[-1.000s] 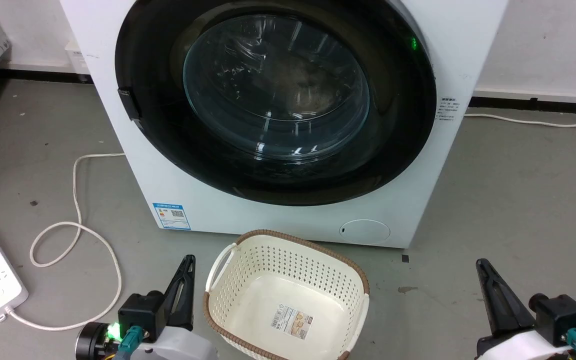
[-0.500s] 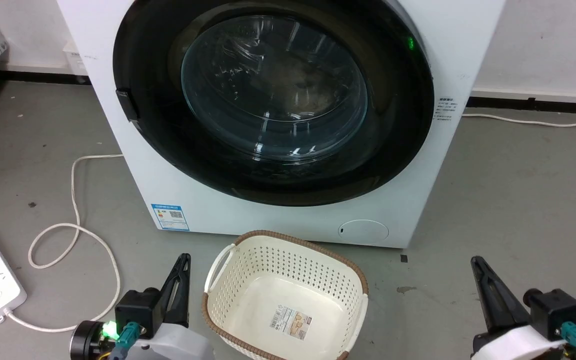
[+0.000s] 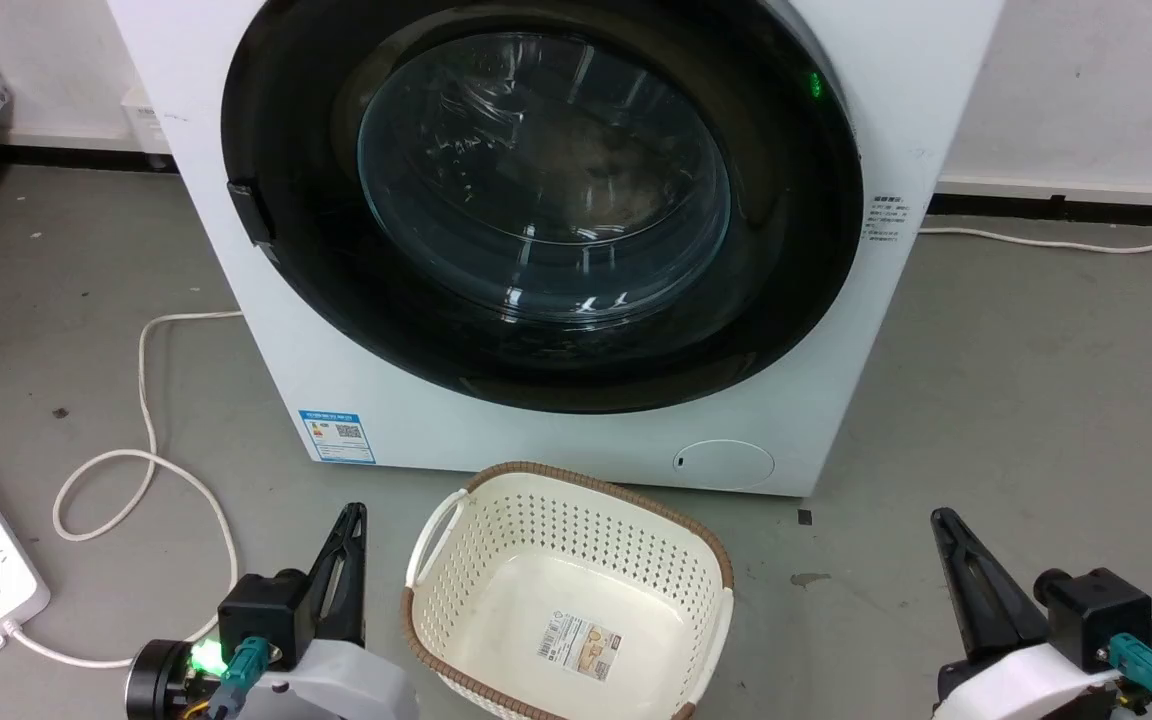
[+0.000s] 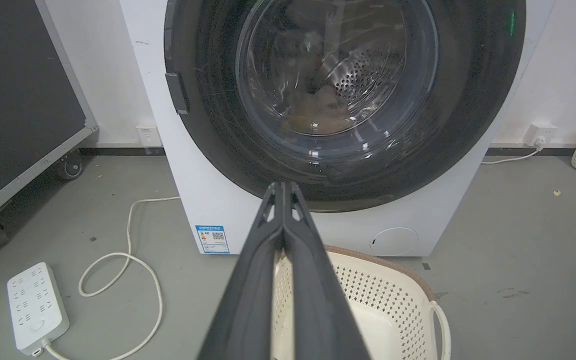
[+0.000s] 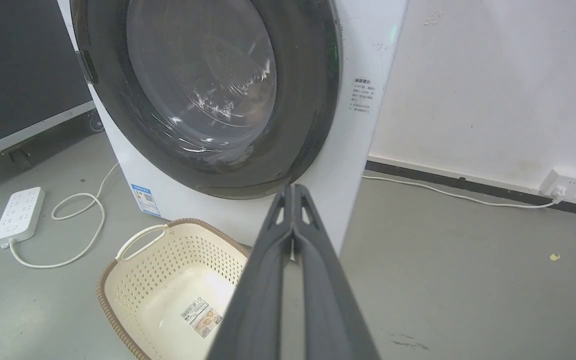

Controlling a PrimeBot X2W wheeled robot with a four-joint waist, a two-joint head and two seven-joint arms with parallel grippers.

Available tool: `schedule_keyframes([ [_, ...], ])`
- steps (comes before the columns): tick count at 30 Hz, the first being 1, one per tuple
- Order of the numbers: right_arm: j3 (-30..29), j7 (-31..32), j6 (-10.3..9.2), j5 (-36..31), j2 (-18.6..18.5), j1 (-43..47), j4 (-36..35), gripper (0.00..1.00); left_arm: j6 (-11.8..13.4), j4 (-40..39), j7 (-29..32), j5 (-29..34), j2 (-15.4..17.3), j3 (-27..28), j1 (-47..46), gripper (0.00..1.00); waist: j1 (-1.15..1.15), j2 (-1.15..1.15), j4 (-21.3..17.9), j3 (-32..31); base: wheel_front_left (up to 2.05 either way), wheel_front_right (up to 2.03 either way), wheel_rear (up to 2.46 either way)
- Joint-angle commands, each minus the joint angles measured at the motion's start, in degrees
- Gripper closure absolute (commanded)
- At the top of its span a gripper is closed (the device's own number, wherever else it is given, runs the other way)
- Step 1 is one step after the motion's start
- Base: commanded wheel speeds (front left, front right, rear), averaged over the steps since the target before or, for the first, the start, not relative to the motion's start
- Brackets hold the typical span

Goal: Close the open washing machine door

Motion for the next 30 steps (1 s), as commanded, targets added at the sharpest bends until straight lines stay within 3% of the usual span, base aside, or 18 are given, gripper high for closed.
schedule_keyframes([
  [1, 0.1, 0.4, -0.03, -0.3, 0.4, -0.8, -0.4, 1.0, 0.2, -0.5, 0.4, 0.6, 0.0, 0.3, 0.0, 1.0, 0.0, 0.0, 0.0, 0.0, 0.0, 0.0, 0.0],
  [30, 1.5, 4.0, -0.04, -0.9, 0.6, -1.6, -1.5, 1.0, 1.1, -2.6, 4.0, 2.3, 0.0, 2.4, -0.1, 1.0, 0.0, 0.0, -0.6, -0.2, 0.0, 0.0, 0.0],
])
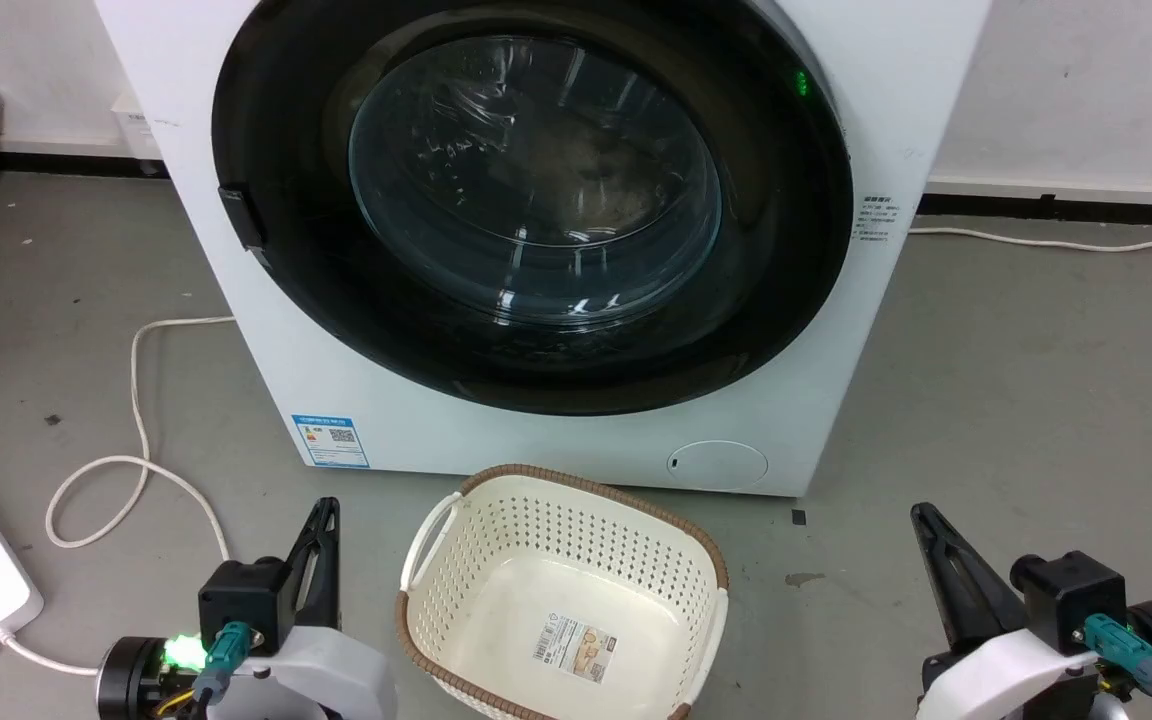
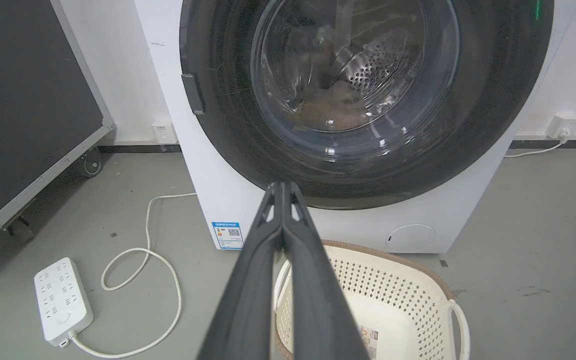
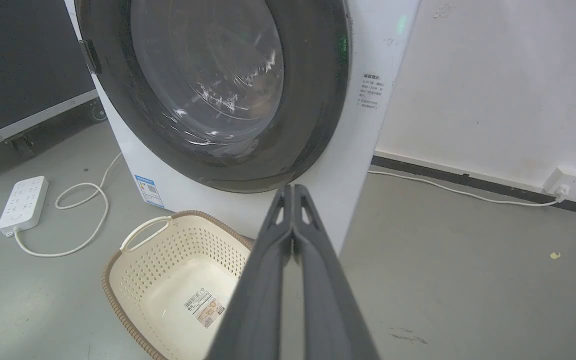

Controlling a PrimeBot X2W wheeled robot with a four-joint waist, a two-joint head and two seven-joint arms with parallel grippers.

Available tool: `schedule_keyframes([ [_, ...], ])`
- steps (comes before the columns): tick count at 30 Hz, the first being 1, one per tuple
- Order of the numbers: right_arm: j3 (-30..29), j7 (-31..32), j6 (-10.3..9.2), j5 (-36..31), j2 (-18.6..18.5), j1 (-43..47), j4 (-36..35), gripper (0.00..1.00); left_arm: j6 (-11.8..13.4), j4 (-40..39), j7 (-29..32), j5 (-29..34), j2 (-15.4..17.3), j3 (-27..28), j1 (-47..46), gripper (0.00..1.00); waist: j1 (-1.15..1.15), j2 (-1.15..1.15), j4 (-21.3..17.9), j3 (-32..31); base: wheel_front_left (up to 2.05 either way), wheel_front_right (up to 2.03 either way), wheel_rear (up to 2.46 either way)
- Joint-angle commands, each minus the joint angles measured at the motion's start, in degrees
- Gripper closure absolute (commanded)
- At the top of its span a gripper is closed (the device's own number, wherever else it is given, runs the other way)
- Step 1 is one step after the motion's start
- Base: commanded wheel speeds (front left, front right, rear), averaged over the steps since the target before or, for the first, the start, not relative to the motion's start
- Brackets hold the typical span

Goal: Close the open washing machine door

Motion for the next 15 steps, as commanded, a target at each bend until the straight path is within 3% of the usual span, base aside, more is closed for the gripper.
schedule_keyframes([
  [1, 0.2, 0.2, -0.04, -0.4, 0.4, -0.8, -0.5, 1.0, 0.3, -0.5, 0.4, 0.4, 0.0, 0.4, -0.1, 1.0, 0.0, 0.0, 0.0, 0.0, 0.0, 0.0, 0.0],
  [15, 0.3, 0.6, -0.04, -0.4, 0.4, -0.9, -0.6, 1.0, 0.4, -0.7, 0.7, 0.6, 0.0, 0.6, -0.1, 1.0, 0.0, 0.0, -0.1, 0.0, 0.0, 0.0, 0.0],
])
